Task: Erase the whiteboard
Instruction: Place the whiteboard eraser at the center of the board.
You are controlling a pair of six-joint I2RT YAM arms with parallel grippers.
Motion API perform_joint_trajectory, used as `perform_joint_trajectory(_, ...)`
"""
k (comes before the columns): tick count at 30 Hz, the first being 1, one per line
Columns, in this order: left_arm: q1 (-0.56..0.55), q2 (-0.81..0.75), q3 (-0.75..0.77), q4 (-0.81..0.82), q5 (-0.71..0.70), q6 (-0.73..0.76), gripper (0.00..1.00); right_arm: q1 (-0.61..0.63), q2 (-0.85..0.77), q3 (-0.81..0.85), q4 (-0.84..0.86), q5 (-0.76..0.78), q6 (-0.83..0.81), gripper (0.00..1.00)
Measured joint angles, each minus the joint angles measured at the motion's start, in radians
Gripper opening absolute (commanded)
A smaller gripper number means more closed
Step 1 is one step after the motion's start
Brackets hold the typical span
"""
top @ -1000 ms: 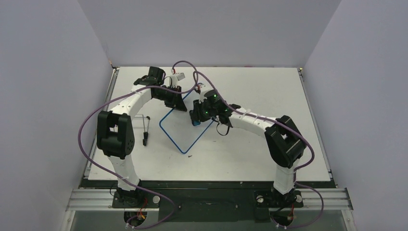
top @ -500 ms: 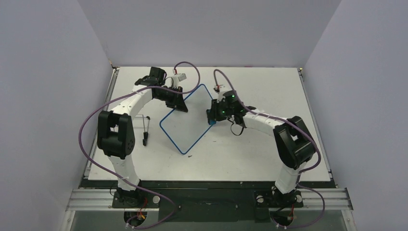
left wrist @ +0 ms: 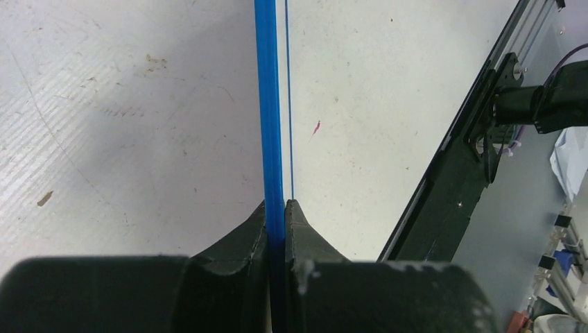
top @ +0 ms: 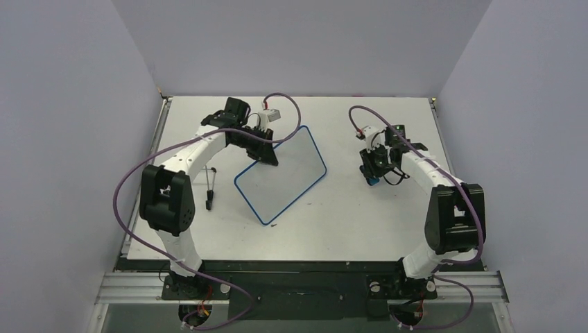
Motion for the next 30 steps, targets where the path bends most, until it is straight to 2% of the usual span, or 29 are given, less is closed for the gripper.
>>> perform_joint_trajectory(3, -0.016, -0.029, -0.012, -0.002, -0.008, 0.024, 0.00, -0.045, 0.003, -0.004, -0.052, -0.002, -0.075, 0.27)
perform_joint_trajectory(8, -0.036, -0.071, -0.033, -0.003, -0.024, 0.057, 0.00, -0.047, 0.039, -0.005, -0.087, -0.004, -0.127, 0.46)
perform_joint_trajectory(11, -0.039, -0.093, -0.048, -0.004, -0.032, 0.070, 0.00, -0.047, 0.064, -0.005, -0.103, -0.005, -0.141, 0.53)
perform_joint_trajectory(21, -0.056, -0.109, -0.050, -0.010, -0.045, 0.088, 0.00, -0.101, 0.019, 0.011, -0.177, -0.068, -0.169, 0.64)
perform_joint_trajectory(26, -0.069, -0.121, -0.050, -0.015, -0.053, 0.107, 0.00, -0.114, -0.076, 0.055, -0.243, -0.156, -0.240, 0.66)
perform_joint_trajectory(29, -0.079, -0.140, -0.055, -0.019, -0.057, 0.130, 0.00, -0.112, -0.151, 0.080, -0.302, -0.286, -0.369, 0.80)
perform_joint_trajectory(30, -0.083, -0.150, -0.060, -0.019, -0.058, 0.140, 0.00, -0.111, -0.180, 0.080, -0.320, -0.343, -0.427, 0.81)
